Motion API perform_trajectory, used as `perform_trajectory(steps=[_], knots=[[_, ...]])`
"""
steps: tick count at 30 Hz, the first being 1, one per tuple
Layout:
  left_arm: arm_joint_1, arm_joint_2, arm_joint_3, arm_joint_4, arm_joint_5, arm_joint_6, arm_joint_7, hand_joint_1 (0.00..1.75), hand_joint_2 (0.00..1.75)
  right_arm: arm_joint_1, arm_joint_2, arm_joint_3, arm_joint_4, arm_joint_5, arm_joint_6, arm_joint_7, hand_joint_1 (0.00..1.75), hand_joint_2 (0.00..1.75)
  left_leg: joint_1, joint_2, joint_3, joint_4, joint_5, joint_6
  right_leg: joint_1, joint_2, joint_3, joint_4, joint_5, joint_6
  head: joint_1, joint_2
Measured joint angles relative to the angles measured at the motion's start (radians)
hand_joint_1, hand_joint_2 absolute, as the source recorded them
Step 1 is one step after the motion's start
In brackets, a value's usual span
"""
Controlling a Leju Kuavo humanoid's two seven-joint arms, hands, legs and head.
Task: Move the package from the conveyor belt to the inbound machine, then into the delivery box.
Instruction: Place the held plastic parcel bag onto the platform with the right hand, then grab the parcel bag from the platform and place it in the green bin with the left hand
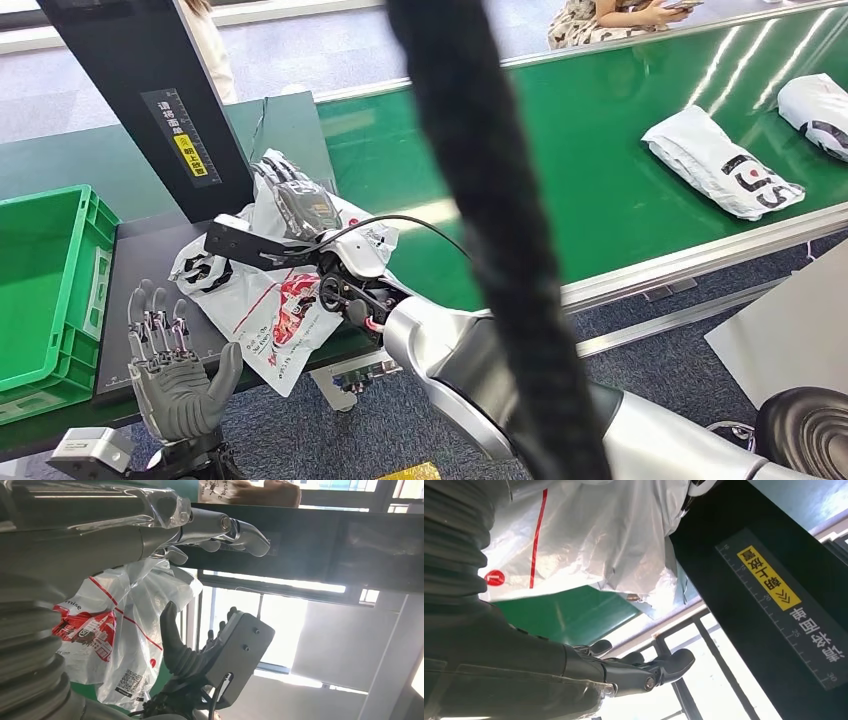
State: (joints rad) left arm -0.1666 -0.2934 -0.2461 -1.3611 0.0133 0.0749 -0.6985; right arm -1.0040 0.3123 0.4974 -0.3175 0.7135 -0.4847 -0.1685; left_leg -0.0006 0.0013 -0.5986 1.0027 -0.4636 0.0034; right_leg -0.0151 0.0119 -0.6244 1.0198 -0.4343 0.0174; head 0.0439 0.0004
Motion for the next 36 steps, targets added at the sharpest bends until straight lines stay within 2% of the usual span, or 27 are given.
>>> perform_trajectory(steps=[4,7,9,11,14,19,25,28,31,34,36], knots=[[-0.001,0.002,0.000,0.005,-0.012,0.021,0.000,0.00,1.75,-0.020,-0.017,-0.014,-0.009,0.040,-0.034,-0.007,0.00,1.75,0.000,0.000,0.000,0.000,0.000,0.000,0.000,0.000,0.000,0.000,0.000,0.000,0.000,0.000],[-0.003,0.007,0.003,0.006,-0.034,0.047,0.000,0.00,1.75,-0.097,-0.066,-0.038,-0.043,0.081,-0.046,-0.012,0.00,1.75,0.000,-0.001,-0.001,0.001,0.001,0.000,0.000,-0.001,-0.001,0.000,0.001,0.000,0.000,0.000],[-0.007,0.012,0.010,0.008,-0.042,0.058,0.000,0.00,1.75,-0.178,-0.134,-0.059,-0.083,0.078,0.006,-0.032,0.00,1.75,-0.001,-0.004,-0.001,0.001,0.001,0.001,-0.001,-0.004,0.000,0.000,0.001,0.000,0.000,0.000],[-0.011,0.016,0.022,0.013,-0.044,0.059,0.000,0.00,1.75,-0.246,-0.226,-0.094,-0.140,0.039,0.108,-0.067,0.00,1.75,-0.001,-0.010,-0.002,0.001,0.002,0.002,-0.001,-0.010,0.002,-0.001,0.000,0.001,0.000,0.000],[-0.016,0.019,0.041,0.016,-0.052,0.060,0.000,0.00,1.75,-0.261,-0.336,-0.157,-0.225,-0.018,0.164,-0.135,0.00,1.75,-0.001,-0.012,-0.002,0.001,0.001,0.002,-0.001,-0.012,0.004,-0.001,0.000,0.001,0.000,0.000],[-0.031,0.019,0.049,0.025,-0.063,0.064,0.000,0.00,1.75,-0.109,-0.433,-0.240,-0.336,-0.102,0.097,-0.276,0.00,1.75,-0.001,-0.011,-0.001,0.001,0.000,0.002,-0.001,-0.009,0.004,-0.002,0.000,0.001,0.000,0.000],[-0.032,0.019,0.054,0.030,-0.064,0.069,0.000,0.00,1.75,0.011,-0.475,-0.281,-0.430,-0.136,0.078,-0.290,0.00,1.75,0.000,-0.008,-0.001,0.001,0.000,0.002,0.000,-0.007,0.002,-0.001,0.000,0.001,0.000,0.000],[-0.031,0.019,0.058,0.035,-0.065,0.069,0.000,0.00,1.75,0.055,-0.485,-0.290,-0.464,-0.156,0.077,-0.300,0.00,1.75,0.000,-0.008,-0.001,0.001,0.000,0.002,0.001,-0.007,0.002,-0.001,0.000,0.001,0.000,0.000],[-0.031,0.019,0.060,0.041,-0.072,0.070,0.000,0.00,1.75,0.130,-0.488,-0.301,-0.500,-0.195,0.061,-0.346,0.00,1.75,0.001,-0.008,-0.001,0.001,0.000,0.002,0.001,-0.007,0.003,-0.001,0.000,0.001,0.000,0.000],[-0.031,0.019,0.063,0.045,-0.085,0.077,0.000,0.00,1.75,0.256,-0.473,-0.305,-0.552,-0.238,0.025,-0.411,0.00,1.75,0.001,-0.009,-0.001,0.001,0.000,0.001,0.001,-0.007,0.003,-0.001,-0.001,0.001,0.000,0.000],[-0.030,0.020,0.065,0.050,-0.093,0.083,0.000,0.00,1.75,0.367,-0.443,-0.306,-0.597,-0.265,-0.019,-0.465,0.00,1.75,0.001,-0.010,-0.001,0.000,-0.001,0.001,0.001,-0.008,0.003,-0.001,-0.002,0.001,0.000,0.000]])
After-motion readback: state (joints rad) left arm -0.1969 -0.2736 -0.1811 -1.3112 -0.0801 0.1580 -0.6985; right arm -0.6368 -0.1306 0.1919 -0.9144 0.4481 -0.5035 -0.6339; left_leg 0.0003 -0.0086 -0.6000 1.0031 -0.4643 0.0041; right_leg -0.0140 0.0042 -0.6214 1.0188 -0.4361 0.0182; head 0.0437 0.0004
